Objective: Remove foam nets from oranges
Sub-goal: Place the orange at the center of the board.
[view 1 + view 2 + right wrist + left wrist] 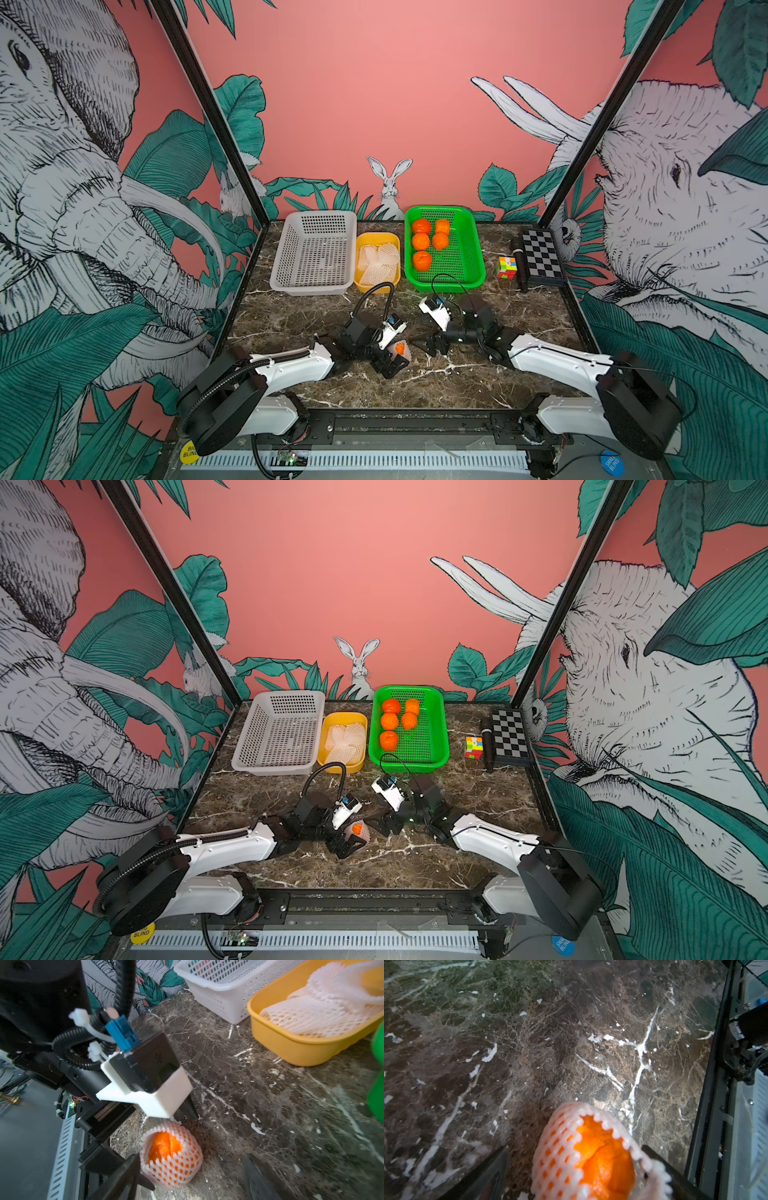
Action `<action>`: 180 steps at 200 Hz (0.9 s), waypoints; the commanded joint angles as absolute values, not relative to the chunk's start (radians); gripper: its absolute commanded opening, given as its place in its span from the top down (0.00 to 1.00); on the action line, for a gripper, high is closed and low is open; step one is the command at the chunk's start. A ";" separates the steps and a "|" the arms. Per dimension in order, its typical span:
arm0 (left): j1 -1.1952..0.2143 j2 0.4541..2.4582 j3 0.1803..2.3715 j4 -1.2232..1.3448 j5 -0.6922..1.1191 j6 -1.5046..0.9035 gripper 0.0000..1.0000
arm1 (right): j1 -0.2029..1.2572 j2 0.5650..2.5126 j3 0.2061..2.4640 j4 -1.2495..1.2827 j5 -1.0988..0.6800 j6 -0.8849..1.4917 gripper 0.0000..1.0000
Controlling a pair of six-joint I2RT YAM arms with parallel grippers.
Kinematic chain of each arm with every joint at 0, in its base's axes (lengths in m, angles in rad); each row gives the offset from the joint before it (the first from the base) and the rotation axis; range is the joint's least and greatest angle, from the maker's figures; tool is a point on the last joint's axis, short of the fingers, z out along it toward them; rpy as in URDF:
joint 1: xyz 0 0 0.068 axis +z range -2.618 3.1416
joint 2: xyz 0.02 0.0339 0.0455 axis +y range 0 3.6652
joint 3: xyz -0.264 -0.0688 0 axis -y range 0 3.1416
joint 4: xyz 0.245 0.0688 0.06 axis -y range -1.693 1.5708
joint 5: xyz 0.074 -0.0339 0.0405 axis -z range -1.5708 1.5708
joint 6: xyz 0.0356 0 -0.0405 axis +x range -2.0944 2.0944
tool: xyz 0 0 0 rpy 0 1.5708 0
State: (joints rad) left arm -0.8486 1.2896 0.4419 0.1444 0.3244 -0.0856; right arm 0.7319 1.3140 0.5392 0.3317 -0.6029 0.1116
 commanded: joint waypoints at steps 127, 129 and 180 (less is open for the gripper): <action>-0.859 1.116 0.447 0.064 0.282 -0.058 0.01 | 0.779 1.488 0.546 0.343 -0.478 0.059 0.22; -0.859 1.111 0.446 0.065 0.282 -0.059 0.01 | 0.779 1.488 0.547 0.341 -0.477 0.059 0.22; -0.859 0.982 0.430 0.075 0.253 -0.179 0.01 | 0.780 1.389 0.578 0.285 -0.501 0.059 0.18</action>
